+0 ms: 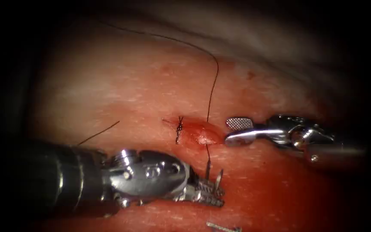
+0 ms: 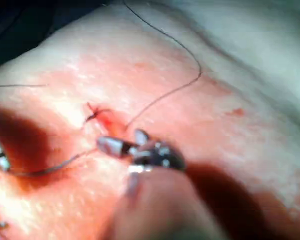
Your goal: Wound Closure
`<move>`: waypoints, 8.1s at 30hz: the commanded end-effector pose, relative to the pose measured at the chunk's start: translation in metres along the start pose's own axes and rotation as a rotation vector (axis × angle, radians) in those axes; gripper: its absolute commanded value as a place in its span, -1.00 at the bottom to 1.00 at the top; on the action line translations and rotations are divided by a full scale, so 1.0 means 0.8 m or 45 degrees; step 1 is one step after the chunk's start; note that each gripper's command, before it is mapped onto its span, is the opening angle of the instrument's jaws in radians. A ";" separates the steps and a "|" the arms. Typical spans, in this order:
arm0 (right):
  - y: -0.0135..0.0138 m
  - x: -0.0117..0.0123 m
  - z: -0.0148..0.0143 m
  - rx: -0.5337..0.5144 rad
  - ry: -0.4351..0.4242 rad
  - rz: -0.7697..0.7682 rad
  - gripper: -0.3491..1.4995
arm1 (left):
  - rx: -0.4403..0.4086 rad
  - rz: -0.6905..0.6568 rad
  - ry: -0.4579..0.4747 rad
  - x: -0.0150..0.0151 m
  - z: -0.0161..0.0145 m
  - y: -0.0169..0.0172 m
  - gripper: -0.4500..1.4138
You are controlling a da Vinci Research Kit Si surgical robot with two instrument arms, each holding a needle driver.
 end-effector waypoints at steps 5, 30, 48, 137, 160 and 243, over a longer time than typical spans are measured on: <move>-0.0018 0.0001 -0.0002 0.023 0.016 0.093 0.80 | 0.263 0.268 -0.186 -0.0018 -0.0013 -0.0018 -0.89; -0.0063 0.0035 -0.0015 0.147 0.160 0.705 0.62 | 0.711 1.039 -0.169 0.0003 -0.0034 -0.0075 -0.89; -0.0069 0.0022 0.0039 0.160 0.176 0.762 0.49 | 0.679 1.143 -0.183 -0.0014 -0.0007 -0.0065 -0.89; -0.0024 0.0058 0.0067 -0.214 0.461 -1.018 -1.00 | 0.293 -0.053 -1.017 -0.0132 0.0035 -0.0204 -0.89; -0.0022 0.0012 0.0085 -0.223 0.376 -1.229 -1.00 | 0.319 -0.050 -0.994 -0.0082 0.0022 -0.0143 -0.89; -0.0008 0.0008 0.0075 0.052 0.168 0.103 -1.00 | 0.315 -0.001 -0.997 -0.0133 0.0023 -0.0124 -0.89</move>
